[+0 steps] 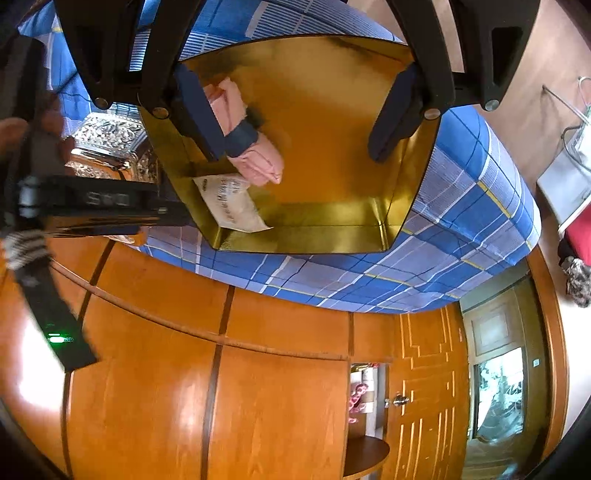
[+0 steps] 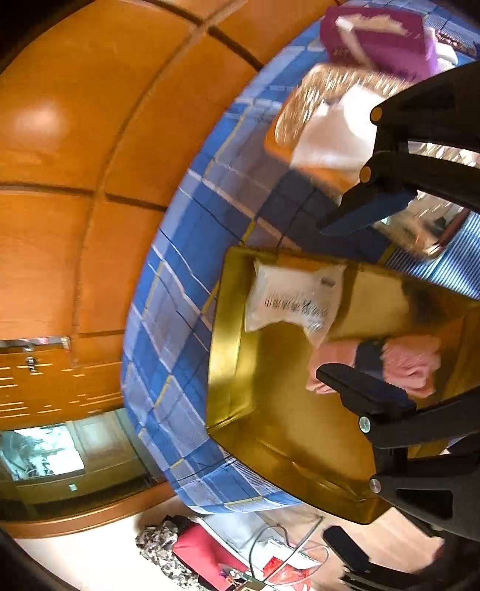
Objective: Organize soft objects
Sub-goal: 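Grasp the white wipes pack with the right tool and drop it in the gold tray, then return both tools to the pile of soft items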
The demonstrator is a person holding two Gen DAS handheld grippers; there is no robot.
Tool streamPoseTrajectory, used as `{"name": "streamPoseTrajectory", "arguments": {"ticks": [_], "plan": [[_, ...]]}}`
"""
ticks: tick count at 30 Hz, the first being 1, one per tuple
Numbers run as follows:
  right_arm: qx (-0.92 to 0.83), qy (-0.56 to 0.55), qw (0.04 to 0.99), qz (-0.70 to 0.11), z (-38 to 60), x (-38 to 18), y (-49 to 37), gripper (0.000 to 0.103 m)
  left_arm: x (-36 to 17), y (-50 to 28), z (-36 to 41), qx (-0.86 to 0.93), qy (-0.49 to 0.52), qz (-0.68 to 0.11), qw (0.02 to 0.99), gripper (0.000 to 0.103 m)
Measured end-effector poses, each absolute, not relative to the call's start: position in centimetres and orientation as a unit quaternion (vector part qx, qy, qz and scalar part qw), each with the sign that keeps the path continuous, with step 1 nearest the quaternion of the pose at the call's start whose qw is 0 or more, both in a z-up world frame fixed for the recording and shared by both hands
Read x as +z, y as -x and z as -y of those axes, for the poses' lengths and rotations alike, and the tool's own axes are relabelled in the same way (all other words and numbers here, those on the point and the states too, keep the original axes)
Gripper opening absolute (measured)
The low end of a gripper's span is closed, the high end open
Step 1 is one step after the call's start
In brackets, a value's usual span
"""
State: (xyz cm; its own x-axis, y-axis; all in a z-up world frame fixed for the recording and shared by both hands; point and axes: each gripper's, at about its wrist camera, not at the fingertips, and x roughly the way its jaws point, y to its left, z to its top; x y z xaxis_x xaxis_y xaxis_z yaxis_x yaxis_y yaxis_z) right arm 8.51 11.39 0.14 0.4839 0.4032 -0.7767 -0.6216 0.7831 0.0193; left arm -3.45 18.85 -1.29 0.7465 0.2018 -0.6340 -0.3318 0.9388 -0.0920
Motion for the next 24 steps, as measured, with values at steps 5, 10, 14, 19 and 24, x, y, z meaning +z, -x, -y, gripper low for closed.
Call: {"name": "streamPoseTrajectory", "arguments": {"ticks": [5, 10, 14, 19, 24], "plan": [[0.287, 0.111, 0.875, -0.374, -6.5, 1.6, -6.6, 0.072, -0.9, 3.6, -17.6, 0.13, 0.087, -0.324, 0.933, 0.081], [0.242, 0.087, 0.898, -0.358, -0.2, 1.7, -5.5, 0.072, -0.4, 3.8, -16.4, 0.119, 0.069, -0.318, 0.938, 0.081], [0.195, 0.061, 0.911, -0.359, 4.7, 1.7, -5.4, 0.072, -0.1, 3.9, -15.0, 0.107, 0.05, -0.317, 0.941, 0.081], [0.136, 0.034, 0.922, -0.361, 10.4, 1.5, -5.6, 0.072, 0.1, 3.9, -13.1, 0.088, 0.029, -0.319, 0.943, 0.081], [0.082, 0.02, 0.93, -0.357, 15.5, 1.6, -5.9, 0.072, 0.6, 4.0, -10.9, 0.068, -0.002, -0.315, 0.947, 0.081]]}}
